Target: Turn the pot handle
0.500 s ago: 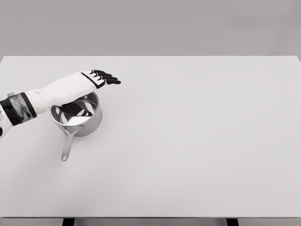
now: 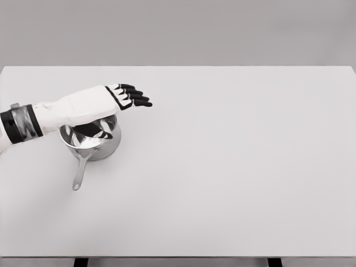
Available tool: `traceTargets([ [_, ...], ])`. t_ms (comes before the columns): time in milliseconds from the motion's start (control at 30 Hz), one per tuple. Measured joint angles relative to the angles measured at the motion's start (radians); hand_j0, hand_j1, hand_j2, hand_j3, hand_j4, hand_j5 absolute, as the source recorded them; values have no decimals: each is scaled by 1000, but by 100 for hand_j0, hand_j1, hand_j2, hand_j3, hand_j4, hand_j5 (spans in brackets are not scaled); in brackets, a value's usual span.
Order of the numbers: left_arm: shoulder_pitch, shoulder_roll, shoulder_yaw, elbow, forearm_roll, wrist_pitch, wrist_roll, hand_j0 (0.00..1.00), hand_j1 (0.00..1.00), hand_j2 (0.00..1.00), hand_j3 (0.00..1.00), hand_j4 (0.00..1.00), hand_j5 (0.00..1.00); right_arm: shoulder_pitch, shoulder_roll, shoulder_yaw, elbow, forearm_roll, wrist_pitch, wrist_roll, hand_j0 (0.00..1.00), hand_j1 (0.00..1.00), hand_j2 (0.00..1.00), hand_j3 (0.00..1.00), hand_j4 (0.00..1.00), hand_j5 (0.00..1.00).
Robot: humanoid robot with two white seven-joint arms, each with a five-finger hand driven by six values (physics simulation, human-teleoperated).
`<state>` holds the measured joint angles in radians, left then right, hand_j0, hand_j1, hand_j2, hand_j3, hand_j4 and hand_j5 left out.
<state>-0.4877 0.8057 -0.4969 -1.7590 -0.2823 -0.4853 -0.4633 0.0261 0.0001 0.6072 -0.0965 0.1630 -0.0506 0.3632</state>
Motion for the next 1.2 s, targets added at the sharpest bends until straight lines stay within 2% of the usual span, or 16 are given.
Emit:
traceTargets([
  [33,-23,22,-21,2,5,-32,-2,100,100,100,100,100,100,0,0,0,0,0,0,0,100,100,100,100,100,100],
  [133,-17,96,-65,9,10,-93,-6,100,100,100,100,100,100,0,0,0,0,0,0,0,100,100,100,100,100,100],
  [200,31,130,-80,13,9,-110,-6,100,100,100,100,100,100,0,0,0,0,0,0,0,100,100,100,100,100,100],
  [267,41,154,-88,12,6,-119,-7,100,100,100,100,100,100,0,0,0,0,0,0,0,100,100,100,100,100,100],
  [967,64,257,-97,9,12,-128,4,100,100,100,100,100,100,0,0,0,0,0,0,0,100,100,100,100,100,100],
  [1200,63,266,-94,48,11,-128,4,100,100,100,100,100,100,0,0,0,0,0,0,0,100,100,100,100,100,100],
])
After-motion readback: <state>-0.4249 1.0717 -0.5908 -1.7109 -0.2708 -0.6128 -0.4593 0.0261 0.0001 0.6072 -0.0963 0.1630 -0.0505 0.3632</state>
